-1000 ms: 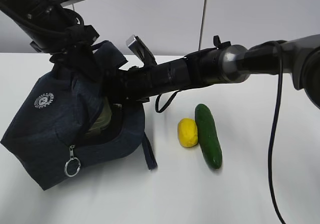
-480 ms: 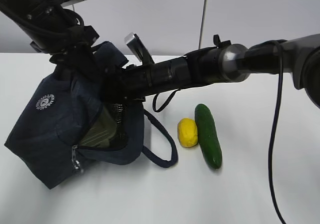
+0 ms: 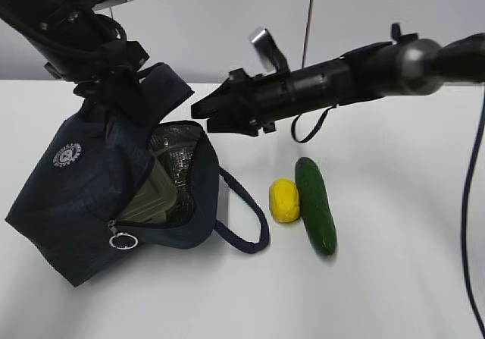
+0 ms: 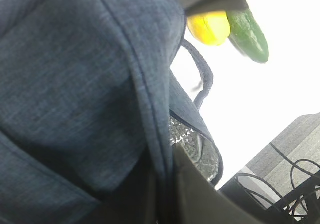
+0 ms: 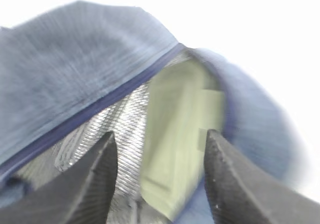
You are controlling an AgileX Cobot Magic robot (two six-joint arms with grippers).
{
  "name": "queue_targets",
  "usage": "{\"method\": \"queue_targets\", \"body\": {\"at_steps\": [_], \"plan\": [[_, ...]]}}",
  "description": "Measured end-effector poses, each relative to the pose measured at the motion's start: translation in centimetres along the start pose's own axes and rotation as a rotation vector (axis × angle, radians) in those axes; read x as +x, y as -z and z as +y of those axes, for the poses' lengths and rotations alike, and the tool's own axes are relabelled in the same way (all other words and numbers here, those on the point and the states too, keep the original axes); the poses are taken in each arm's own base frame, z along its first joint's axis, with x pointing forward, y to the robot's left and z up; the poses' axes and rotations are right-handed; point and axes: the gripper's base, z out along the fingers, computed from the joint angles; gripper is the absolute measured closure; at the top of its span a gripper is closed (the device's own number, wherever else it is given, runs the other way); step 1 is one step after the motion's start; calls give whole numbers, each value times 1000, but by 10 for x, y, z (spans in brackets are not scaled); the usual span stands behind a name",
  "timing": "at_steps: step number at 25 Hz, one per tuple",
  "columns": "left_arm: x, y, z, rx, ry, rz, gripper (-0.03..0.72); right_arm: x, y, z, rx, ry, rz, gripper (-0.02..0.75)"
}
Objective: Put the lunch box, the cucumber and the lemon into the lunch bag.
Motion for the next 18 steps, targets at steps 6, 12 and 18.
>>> {"method": "queue_targets", "body": {"at_steps": [6, 12, 18], "plan": [[0, 0, 1, -9, -4, 3, 690, -16, 51, 21, 131, 23, 33, 322], [1, 0, 2, -27, -12, 9, 690, -9, 80, 36, 443, 9, 197, 322], [1, 0, 3, -33, -19, 14, 690, 5, 88, 27, 734, -27, 362, 322]]}}
